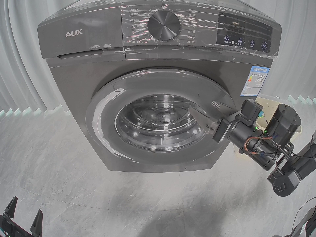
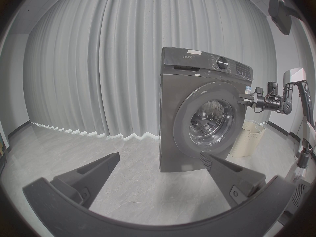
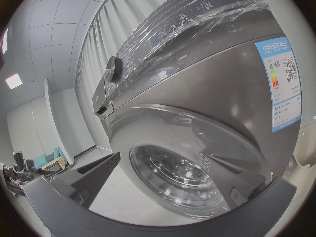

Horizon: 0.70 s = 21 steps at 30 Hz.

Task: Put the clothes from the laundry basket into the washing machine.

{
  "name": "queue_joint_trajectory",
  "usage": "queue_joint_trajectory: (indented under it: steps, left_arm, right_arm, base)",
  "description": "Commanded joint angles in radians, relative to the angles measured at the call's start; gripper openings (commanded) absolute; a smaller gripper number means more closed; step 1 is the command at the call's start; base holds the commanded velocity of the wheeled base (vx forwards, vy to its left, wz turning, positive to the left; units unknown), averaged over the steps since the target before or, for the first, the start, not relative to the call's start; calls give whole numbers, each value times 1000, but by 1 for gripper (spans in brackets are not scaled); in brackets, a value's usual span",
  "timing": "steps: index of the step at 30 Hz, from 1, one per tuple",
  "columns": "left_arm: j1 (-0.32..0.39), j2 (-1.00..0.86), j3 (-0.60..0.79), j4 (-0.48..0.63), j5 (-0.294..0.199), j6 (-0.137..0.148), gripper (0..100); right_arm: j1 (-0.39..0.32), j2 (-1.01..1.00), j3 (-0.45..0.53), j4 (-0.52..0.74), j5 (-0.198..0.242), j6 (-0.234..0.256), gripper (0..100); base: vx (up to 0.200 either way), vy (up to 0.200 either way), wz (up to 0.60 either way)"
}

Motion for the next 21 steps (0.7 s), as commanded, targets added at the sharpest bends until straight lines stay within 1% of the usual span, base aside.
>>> queue_joint_trajectory:
  steps: [1,7,10,12,14,16,17,18,19,20,21]
  left_arm:
    - [0,-16,18,0,0,0,100]
    - [0,-16,18,0,0,-2,100]
    - [0,-16,18,0,0,-2,100]
    - [0,-16,18,0,0,-2,100]
    - [0,-16,18,0,0,-2,100]
    - [0,-16,18,0,-2,-2,100]
    - [0,-15,16,0,-3,-2,100]
    - [0,-15,16,0,-3,-2,100]
    - [0,-15,16,0,-2,-8,100]
    - [0,-15,16,0,0,-9,100]
    - [0,-15,16,0,0,-9,100]
  right_arm:
    - [-4,-3,-16,-17,-18,-3,100]
    - [5,-3,-9,-20,-23,-3,100]
    - [11,-11,17,-20,-11,-4,100]
    - [29,-23,54,-22,15,-9,100]
    - [69,-51,114,-25,63,-11,100]
    - [98,-81,171,-26,86,-20,100]
    - [112,-95,194,-29,87,-21,100]
    - [112,-95,194,-29,87,-21,100]
    - [141,-135,250,-29,89,-27,100]
    - [147,-154,273,-28,89,-27,100]
    - [147,-154,273,-28,89,-27,100]
  base:
    - [0,0,0]
    - [0,0,0]
    - [0,0,0]
    - [0,0,0]
    - [0,0,0]
    - [0,0,0]
    - [0,0,0]
    - [0,0,0]
    - [0,0,0]
    - [0,0,0]
    - [0,0,0]
